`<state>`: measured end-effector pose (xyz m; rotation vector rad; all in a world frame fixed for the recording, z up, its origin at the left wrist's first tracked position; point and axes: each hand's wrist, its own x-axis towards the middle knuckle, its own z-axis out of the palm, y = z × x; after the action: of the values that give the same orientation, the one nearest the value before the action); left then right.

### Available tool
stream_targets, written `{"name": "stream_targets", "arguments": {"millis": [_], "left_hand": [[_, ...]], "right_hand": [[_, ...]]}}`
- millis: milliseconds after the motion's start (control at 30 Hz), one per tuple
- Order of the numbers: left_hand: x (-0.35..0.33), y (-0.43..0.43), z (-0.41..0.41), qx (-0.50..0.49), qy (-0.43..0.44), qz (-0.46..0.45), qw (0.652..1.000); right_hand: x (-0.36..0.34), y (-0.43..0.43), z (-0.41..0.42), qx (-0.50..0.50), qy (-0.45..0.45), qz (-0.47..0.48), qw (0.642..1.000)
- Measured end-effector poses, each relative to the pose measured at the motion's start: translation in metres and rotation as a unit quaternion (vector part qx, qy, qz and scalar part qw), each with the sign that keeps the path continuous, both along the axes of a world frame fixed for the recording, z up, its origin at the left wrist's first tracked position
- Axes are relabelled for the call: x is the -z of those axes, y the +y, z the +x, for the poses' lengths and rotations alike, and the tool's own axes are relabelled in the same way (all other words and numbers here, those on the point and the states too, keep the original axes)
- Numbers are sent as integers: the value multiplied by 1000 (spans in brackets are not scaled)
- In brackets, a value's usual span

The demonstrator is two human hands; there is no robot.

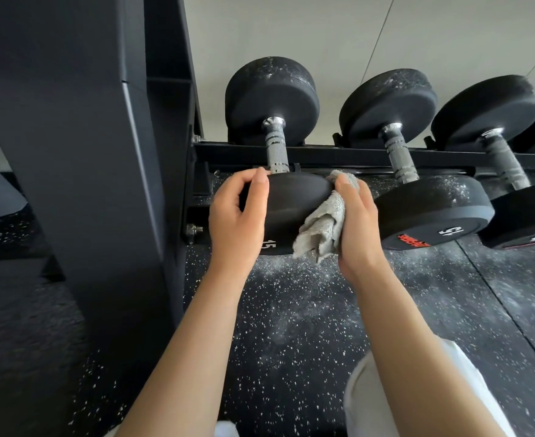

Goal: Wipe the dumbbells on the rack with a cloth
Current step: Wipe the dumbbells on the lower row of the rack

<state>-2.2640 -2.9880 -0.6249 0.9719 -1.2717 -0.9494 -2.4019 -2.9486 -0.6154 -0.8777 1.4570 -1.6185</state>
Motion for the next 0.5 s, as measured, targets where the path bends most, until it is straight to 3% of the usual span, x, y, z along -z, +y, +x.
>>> {"name": "stream_targets", "arguments": {"millis": [167,333,400,500], "left_hand": [[-2,1,1,7,1,6,1000],[3,-1,3,35,16,-9,999],[3,-1,4,43,20,-13,999],[1,0,2,18,12,5,1000]], "right_hand": [[-17,-1,15,20,174,-9,985],[-32,-8,38,27,450,25,892],[-32,-9,36,31,462,-17,886],[-23,-11,21,5,380,-70,922]]}}
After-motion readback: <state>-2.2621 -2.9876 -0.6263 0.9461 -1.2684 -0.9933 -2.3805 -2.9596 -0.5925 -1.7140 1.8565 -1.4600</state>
